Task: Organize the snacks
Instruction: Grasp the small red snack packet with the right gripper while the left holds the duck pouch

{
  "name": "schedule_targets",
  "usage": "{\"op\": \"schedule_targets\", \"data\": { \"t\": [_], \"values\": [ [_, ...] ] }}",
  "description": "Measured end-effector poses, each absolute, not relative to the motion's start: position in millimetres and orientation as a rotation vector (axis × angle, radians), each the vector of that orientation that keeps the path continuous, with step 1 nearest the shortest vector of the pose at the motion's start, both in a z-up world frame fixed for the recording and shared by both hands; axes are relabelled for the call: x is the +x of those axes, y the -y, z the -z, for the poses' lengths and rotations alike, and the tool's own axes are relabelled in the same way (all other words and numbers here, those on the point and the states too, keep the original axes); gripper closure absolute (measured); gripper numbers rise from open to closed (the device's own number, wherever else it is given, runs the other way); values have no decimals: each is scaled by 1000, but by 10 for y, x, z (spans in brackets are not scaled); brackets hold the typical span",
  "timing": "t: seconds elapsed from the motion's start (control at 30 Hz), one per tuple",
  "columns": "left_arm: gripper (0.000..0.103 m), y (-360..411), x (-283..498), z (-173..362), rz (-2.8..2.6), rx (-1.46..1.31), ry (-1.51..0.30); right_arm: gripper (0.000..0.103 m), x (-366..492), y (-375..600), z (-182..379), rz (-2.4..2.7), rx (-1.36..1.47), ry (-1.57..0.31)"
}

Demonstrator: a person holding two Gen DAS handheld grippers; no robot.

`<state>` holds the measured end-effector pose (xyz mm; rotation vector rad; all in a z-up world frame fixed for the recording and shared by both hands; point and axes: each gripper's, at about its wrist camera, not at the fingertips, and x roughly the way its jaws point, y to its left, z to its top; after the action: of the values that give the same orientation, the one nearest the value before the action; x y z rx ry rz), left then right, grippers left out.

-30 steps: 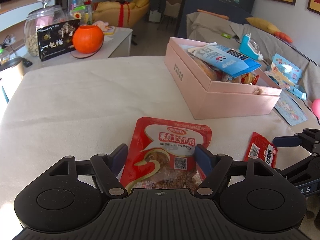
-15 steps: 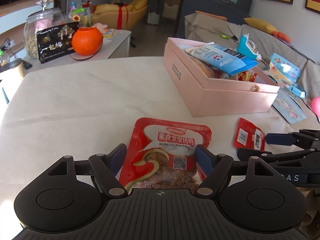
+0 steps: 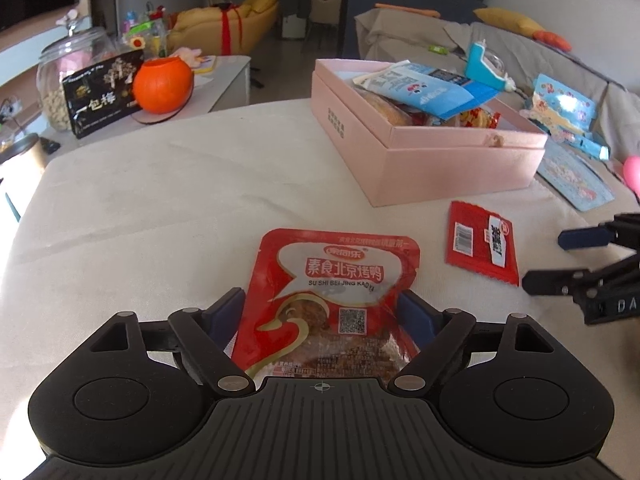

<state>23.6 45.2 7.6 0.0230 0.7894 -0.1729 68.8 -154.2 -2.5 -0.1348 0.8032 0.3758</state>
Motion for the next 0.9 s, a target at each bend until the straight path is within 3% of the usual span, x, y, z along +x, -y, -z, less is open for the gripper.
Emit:
{"op": "schedule_targets", "data": {
  "t": [0.3,0.47,0.73,0.9],
  "values": [
    [12,-456,180,-63,198,50,-799,17,983,983,12,-313,-10,-814],
    [12,-462,171,-75,198,47,-812,17,1113,764,49,-328,-108,-800],
    [12,-449,182,-70,183,35,-807,14,950,1208,6,-361,-227,-796],
    [11,-443,165,-62,177,35,-800,17,967,1385,-8,-335,-142,-821]
  ]
}}
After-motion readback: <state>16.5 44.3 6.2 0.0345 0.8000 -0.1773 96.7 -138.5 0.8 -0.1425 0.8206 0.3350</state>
